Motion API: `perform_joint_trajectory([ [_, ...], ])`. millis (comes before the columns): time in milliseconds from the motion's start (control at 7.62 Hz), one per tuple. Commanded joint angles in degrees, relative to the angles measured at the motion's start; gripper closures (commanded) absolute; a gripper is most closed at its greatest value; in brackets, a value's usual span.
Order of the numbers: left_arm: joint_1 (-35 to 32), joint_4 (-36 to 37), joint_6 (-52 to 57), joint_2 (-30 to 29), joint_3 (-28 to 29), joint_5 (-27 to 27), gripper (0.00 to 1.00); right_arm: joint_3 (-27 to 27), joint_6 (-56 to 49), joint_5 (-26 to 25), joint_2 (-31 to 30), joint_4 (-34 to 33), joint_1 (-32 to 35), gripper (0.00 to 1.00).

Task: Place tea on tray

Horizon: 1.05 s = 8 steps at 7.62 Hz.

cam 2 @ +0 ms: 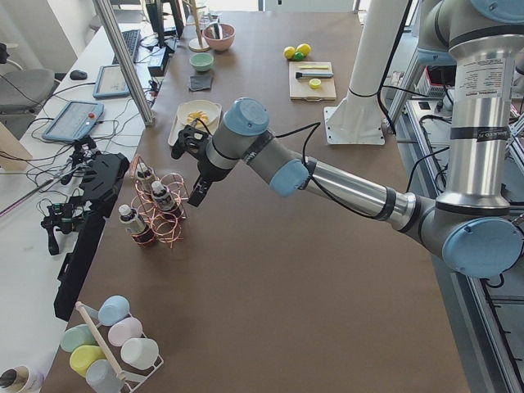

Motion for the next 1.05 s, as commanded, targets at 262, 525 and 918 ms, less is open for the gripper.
perform_joint_trajectory([
  [262, 15.8, -5.47, -18.94, -5.9, 3.21, 18.85, 0.03, -0.09, 0.05, -0.19, 0.06, 0.05, -0.44, 0.0],
  [525, 20.84, -9.33, -23.72, -8.01, 6.46, 22.55, 0.03, -0.09, 0.05, -0.36, 0.32, 0.14, -0.62, 0.0],
  [918, 21.74, -10.31, -24.51, -14.85, 14.18, 23.62, 0.03, -0.17, 0.05, -0.45, -0.11, 2.76, -0.79, 0.0],
])
